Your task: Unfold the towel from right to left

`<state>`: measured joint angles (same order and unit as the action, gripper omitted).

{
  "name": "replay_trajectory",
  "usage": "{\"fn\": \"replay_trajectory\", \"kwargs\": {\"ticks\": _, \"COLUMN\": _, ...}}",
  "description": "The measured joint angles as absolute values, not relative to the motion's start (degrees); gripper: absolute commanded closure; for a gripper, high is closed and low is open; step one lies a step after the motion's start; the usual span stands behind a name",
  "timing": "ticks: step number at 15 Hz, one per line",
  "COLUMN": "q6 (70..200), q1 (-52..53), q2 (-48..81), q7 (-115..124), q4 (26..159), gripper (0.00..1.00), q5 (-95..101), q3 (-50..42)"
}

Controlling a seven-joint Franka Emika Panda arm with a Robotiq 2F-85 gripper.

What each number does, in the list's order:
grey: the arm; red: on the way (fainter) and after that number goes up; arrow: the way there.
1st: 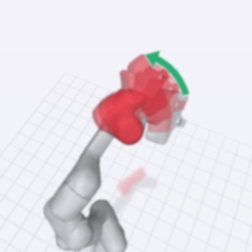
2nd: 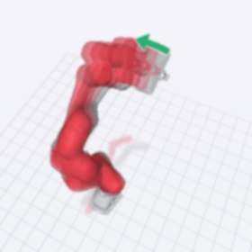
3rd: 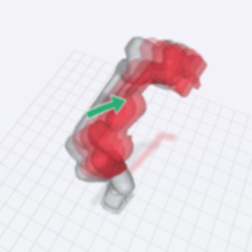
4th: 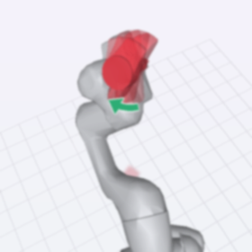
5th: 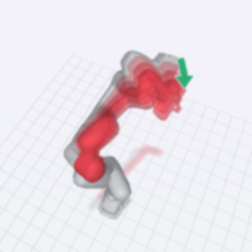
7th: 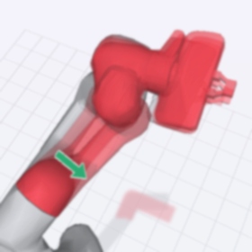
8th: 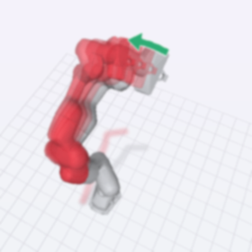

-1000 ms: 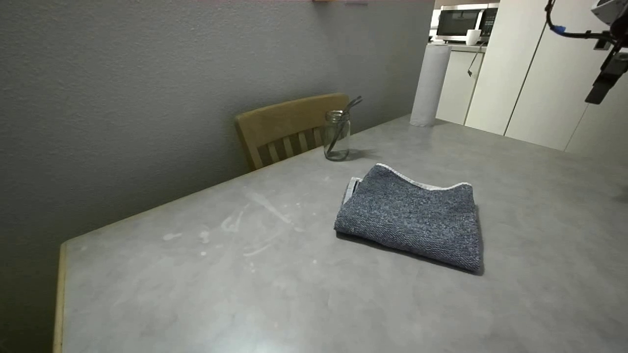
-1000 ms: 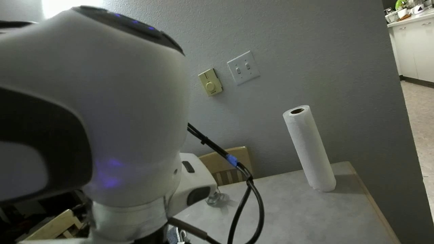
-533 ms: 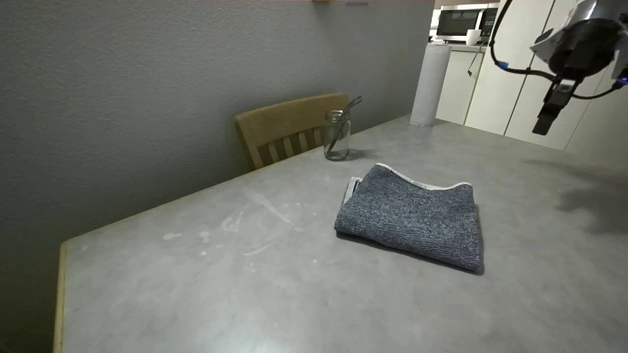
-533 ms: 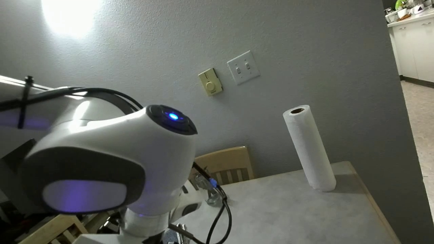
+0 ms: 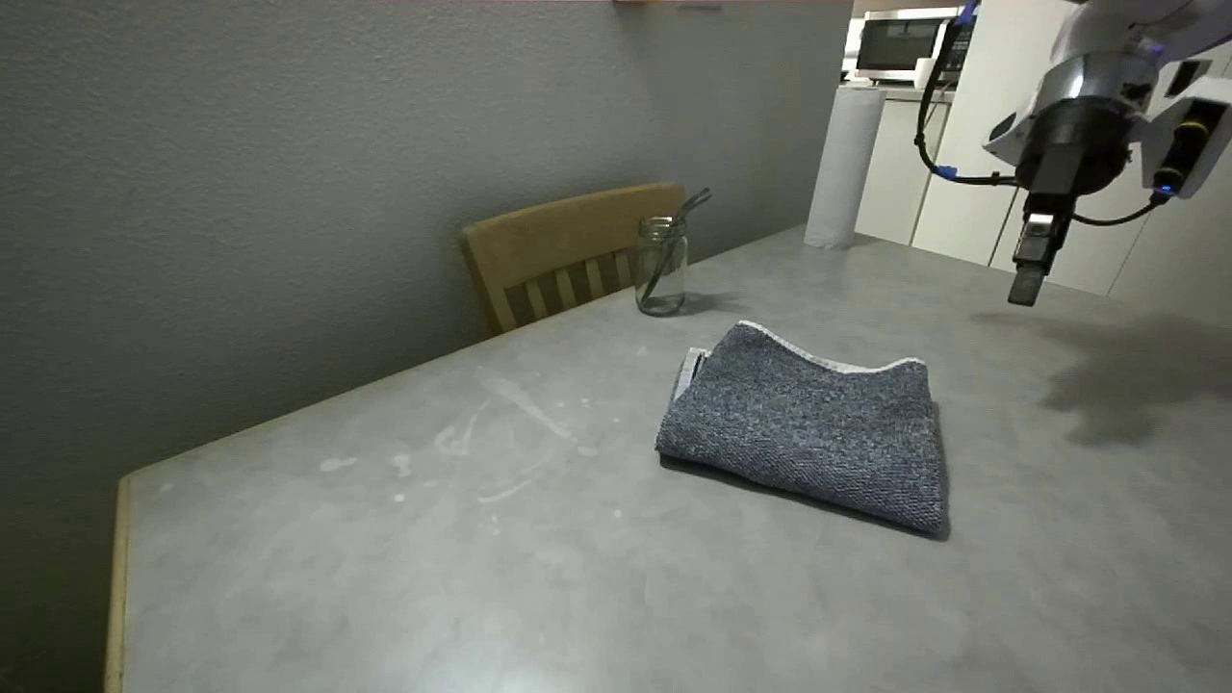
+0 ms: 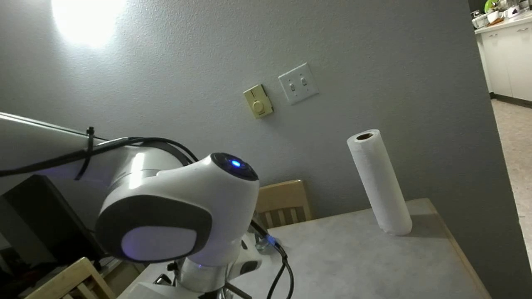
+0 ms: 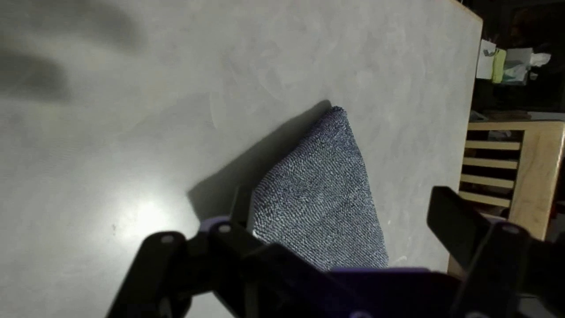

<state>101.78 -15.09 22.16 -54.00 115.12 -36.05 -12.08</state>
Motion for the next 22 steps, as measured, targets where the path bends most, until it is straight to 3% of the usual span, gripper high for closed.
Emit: {"fn": "replay_trajectory", "kwargs": {"ticks": 22, "q6": 99.9, "q1": -17.7, "q2": 35.6, "q7": -55.1, "q4": 108.8, "gripper": 0.00, "q5": -36.5, "q3": -5.6}}
